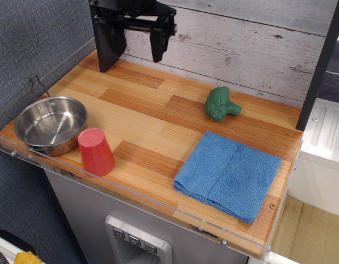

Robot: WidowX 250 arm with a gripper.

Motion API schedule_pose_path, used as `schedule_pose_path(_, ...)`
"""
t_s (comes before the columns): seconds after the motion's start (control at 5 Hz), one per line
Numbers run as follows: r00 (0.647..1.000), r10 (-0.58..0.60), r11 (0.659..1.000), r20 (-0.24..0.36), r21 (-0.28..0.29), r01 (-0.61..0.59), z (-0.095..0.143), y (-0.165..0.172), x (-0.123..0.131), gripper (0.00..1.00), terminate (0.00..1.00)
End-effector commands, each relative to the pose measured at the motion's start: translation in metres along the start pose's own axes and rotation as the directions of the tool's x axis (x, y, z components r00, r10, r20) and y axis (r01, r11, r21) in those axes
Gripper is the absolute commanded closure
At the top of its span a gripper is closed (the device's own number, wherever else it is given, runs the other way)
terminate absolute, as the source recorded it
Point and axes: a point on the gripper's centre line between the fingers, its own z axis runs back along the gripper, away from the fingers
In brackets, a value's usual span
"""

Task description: Place the red coloured bottle to the far edge of the table.

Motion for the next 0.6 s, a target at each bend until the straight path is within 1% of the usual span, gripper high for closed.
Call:
schedule_pose_path(0.0,0.991,-0.059,0.998,0.121,0.003,0.059,0.0195,-0.0085,0.0324,0.0,0.0)
schedule_pose_path(0.2,0.991,-0.059,0.998,0.121,0.003,0.059,0.0195,-0.0085,0.0324,0.0,0.0)
schedule_pose_path(0.4,0.991,-0.059,0.998,0.121,0.003,0.059,0.0195,-0.0085,0.0324,0.0,1.0)
